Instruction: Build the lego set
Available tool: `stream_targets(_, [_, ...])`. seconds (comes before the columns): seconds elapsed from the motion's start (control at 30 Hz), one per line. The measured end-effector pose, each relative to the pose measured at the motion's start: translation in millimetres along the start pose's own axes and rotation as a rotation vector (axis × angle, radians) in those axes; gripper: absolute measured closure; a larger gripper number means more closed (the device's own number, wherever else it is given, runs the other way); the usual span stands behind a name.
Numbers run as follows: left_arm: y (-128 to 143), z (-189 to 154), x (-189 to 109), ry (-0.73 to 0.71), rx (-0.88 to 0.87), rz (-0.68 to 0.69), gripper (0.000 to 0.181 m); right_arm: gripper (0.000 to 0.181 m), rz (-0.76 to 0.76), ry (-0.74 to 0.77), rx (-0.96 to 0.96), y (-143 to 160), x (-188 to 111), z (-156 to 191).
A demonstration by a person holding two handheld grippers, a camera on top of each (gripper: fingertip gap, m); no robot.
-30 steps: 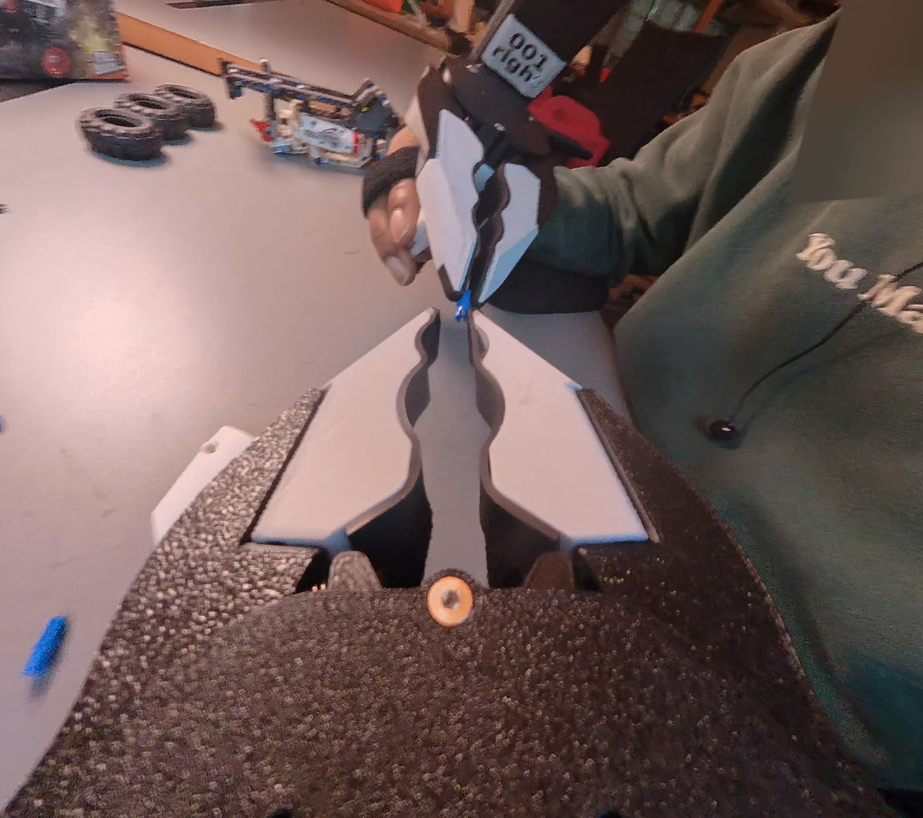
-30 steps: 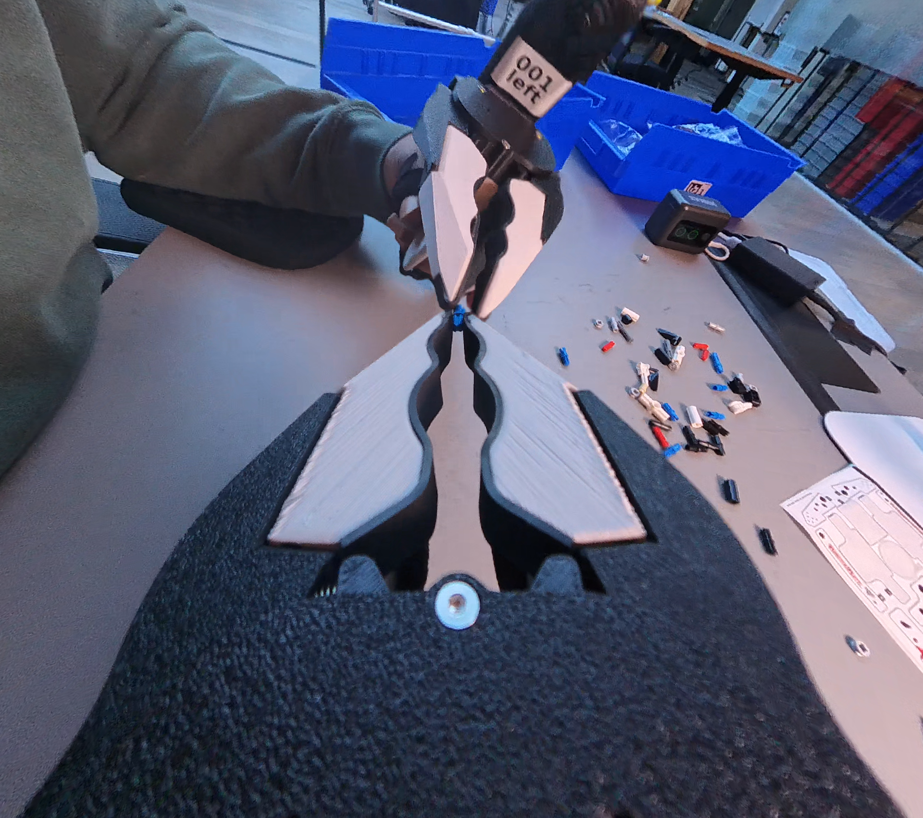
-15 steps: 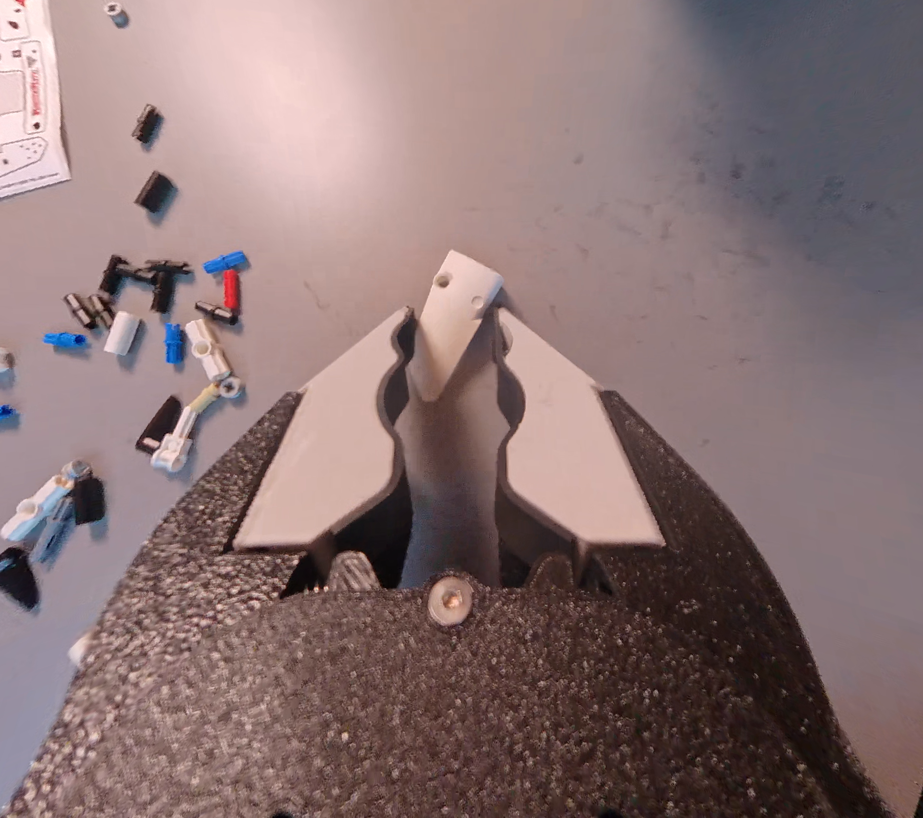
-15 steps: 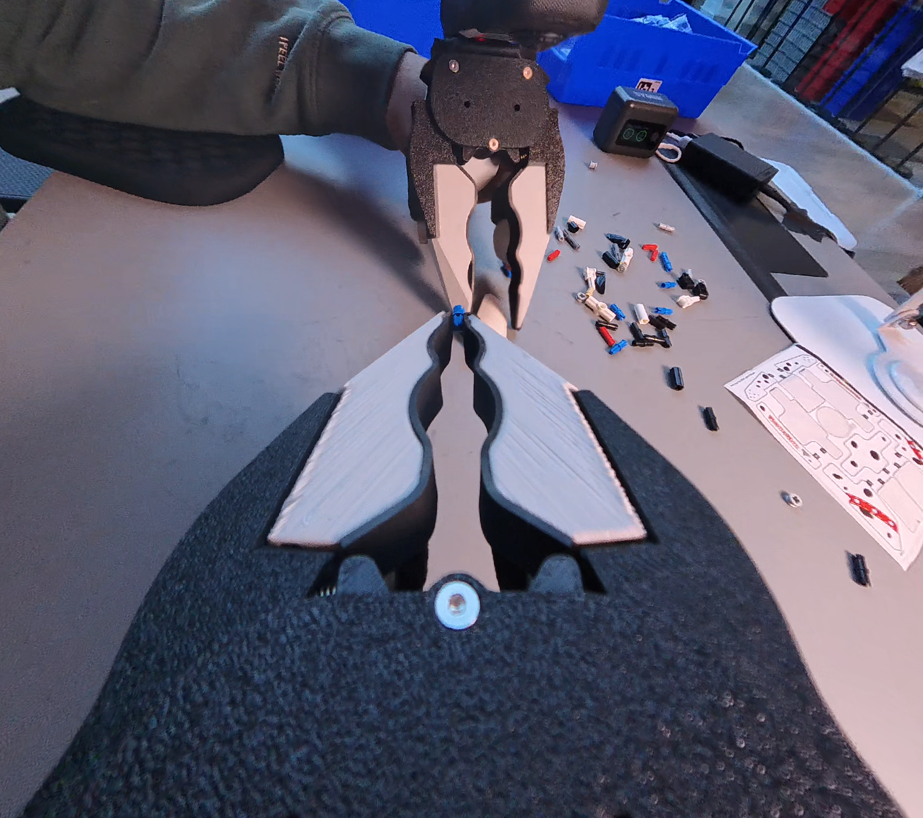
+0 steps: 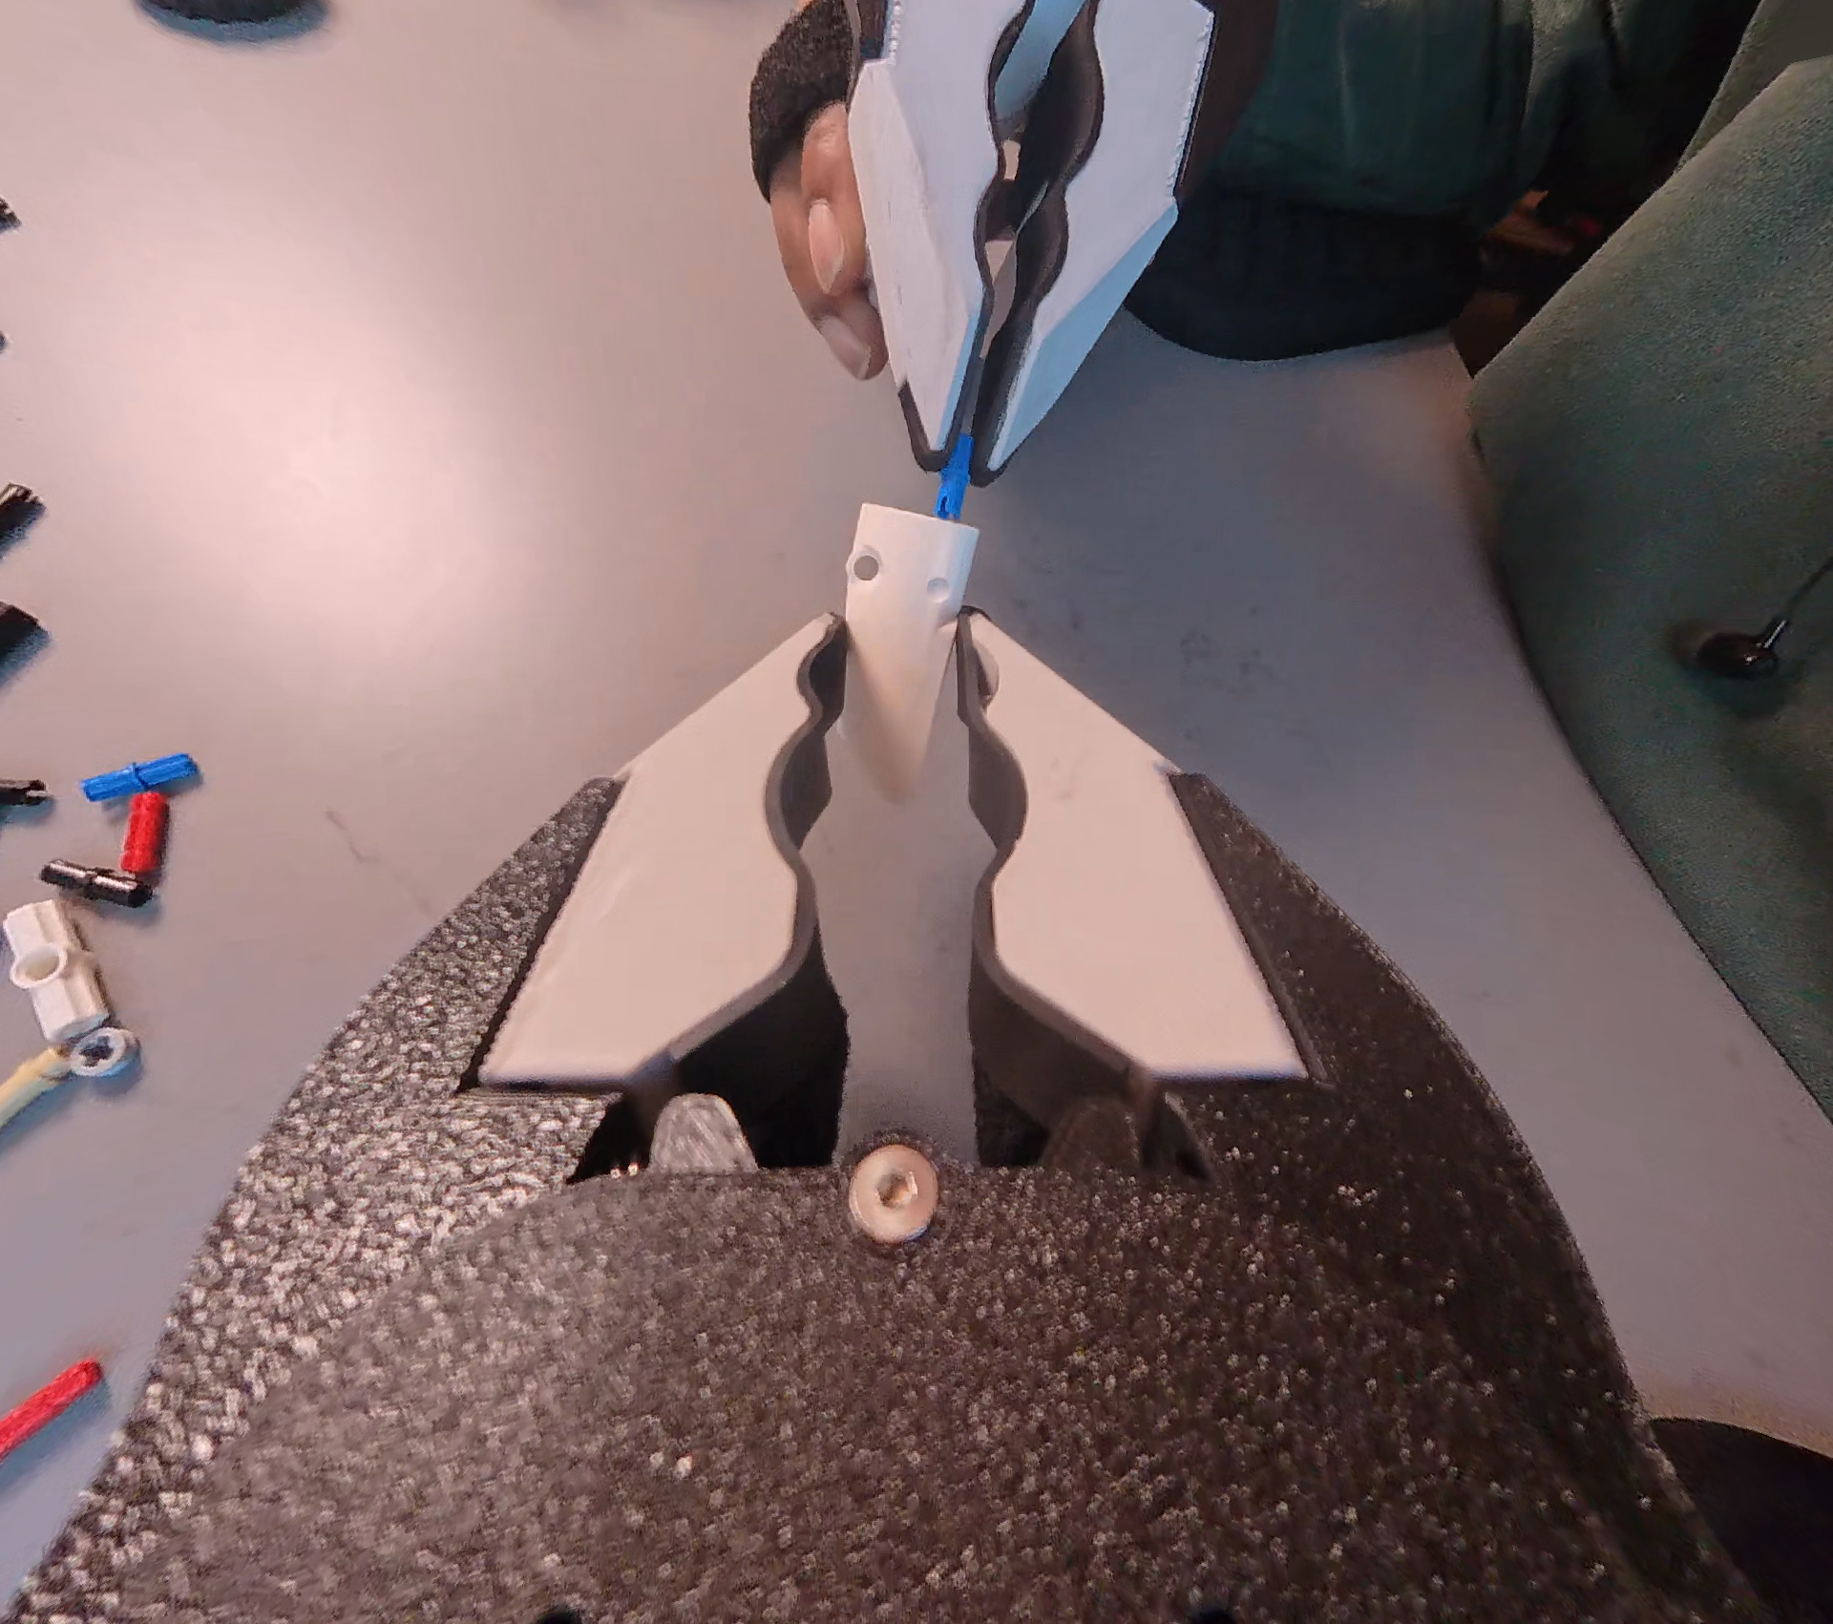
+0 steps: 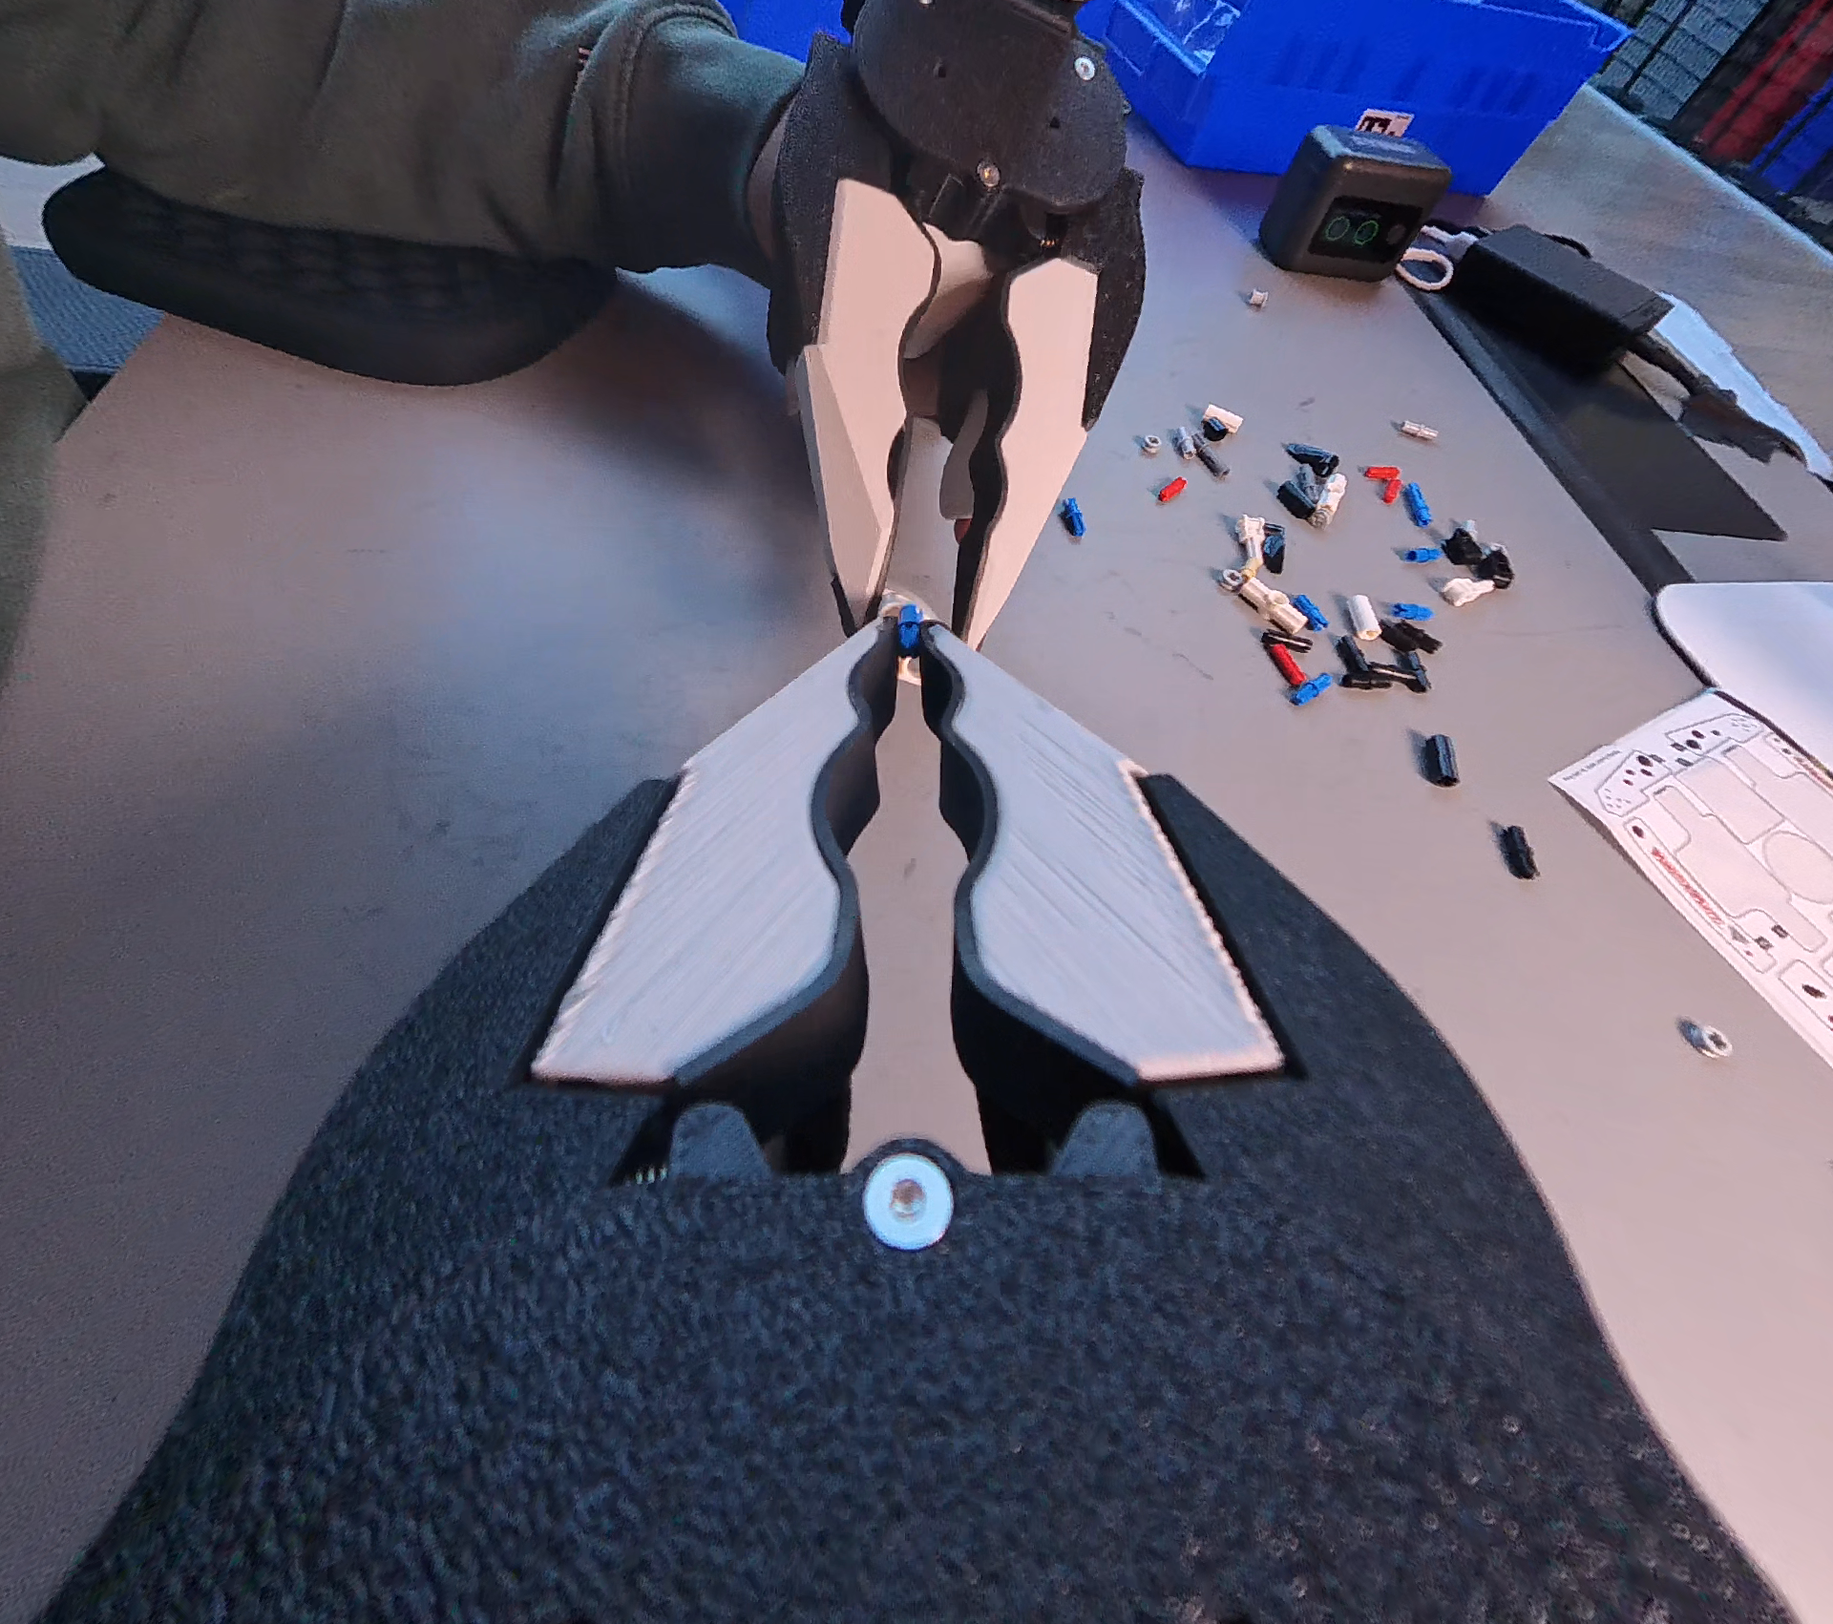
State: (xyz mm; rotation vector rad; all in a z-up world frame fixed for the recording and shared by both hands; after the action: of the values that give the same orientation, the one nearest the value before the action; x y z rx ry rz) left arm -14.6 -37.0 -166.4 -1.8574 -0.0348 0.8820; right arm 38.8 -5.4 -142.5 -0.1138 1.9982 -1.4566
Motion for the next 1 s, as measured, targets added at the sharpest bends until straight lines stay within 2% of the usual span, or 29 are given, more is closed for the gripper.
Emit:
stream_targets(0.23, [7.8,1.4,7.2,-0.037,-0.013,0.079,0.16,0.178,0.098,-0.003,-0.053,10.8,5.4,4.9])
stream_targets(0.5, [26.5,2.2,24.1,-0.121,0.0,0.239,0.161,0.178,0.255,-0.034,-0.091,33.6,16.7,13.2])
stream_targets(0.73, [29.2,3.9,24.3,-0.177,0.049,0.248,0.16,0.178,0.248,-0.056,-0.06,38.2,20.2,14.4])
stream_targets(1.0, [30.5,2.5,24.5,-0.202,0.084,0.243,0.16,0.178,0.282,-0.022,-0.112,41.8,21.8,15.9])
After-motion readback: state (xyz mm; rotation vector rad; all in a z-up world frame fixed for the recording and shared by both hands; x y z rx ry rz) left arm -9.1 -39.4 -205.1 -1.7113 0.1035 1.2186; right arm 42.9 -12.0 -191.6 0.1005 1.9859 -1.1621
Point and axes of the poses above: each gripper's, where its closed fingertips meet, x out along the fingers, y out of its underside, z = x × y across the jaws, the point moved 3 cm from there along -x, back along the fingers, and after that the axes turned 5 degrees about z, right-handed, at the moved point
